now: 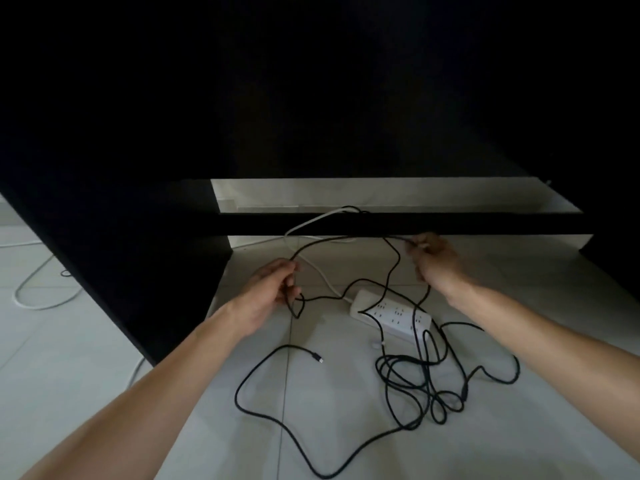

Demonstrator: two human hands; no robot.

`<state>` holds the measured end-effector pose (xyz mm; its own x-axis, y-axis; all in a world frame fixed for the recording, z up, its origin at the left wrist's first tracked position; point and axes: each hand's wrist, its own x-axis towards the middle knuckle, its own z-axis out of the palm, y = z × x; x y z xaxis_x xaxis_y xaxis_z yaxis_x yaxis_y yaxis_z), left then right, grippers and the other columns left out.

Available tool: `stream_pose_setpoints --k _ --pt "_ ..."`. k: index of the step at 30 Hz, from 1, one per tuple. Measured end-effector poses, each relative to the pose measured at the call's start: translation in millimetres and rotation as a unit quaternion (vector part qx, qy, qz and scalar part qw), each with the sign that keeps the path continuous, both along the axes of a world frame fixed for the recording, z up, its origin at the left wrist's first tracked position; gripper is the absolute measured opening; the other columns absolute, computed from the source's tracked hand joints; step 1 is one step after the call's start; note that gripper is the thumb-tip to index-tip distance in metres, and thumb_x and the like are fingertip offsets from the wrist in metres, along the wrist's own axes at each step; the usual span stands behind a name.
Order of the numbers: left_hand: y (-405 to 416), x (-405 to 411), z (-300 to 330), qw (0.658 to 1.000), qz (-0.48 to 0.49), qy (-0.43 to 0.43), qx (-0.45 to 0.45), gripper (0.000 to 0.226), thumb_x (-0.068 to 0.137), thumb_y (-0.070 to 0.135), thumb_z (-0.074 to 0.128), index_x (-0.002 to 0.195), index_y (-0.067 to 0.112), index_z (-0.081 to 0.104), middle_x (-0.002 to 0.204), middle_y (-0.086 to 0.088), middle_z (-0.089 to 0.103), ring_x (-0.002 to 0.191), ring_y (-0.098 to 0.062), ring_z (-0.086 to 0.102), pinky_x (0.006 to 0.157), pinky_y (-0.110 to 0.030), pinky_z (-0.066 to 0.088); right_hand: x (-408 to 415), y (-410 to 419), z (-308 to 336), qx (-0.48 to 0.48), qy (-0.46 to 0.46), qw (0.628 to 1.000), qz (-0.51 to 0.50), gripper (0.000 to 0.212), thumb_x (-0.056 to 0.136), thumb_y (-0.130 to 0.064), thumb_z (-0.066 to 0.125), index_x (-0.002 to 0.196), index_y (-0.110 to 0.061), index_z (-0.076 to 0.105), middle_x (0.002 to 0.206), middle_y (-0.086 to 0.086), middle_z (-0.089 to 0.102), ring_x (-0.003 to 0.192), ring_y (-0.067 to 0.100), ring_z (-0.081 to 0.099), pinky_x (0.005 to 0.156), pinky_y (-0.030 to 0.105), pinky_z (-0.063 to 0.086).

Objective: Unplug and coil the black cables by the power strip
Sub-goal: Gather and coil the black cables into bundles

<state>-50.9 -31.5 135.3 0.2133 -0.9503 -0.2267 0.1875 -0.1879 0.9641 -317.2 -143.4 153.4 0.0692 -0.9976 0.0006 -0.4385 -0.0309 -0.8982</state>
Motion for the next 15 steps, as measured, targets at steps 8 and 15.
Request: stream_pose_setpoints --k 8,15 --pt "7.8 8.1 -60.7 0.887 -0.144 -0.423 0.116 0.046 0.100 0.012 0.042 0.144 0.026 0.044 0.150 -0.009 0.031 0.130 -0.024 0.046 0.101 -0.018 0.036 7.1 18.3 -37.6 0.130 0.154 0.976 0.088 0.018 0.100 -0.032 0.054 0.109 -0.018 0.061 0.083 0.002 0.054 0.061 0.017 0.049 0.044 0.025 0.044" --pt "59.7 32.4 -140.4 0.731 -0.194 -0.538 0.373 0.074 0.094 0.036 0.055 0.151 0.012 0.016 0.150 -0.018 0.032 0.132 -0.031 0.044 0.107 -0.036 0.041 -3.3 26.4 -49.1 0.190 0.224 0.945 0.145 0.017 0.092 -0.027 0.059 0.109 -0.025 0.058 0.115 0.002 0.056 0.072 0.018 0.049 0.049 0.025 0.038"
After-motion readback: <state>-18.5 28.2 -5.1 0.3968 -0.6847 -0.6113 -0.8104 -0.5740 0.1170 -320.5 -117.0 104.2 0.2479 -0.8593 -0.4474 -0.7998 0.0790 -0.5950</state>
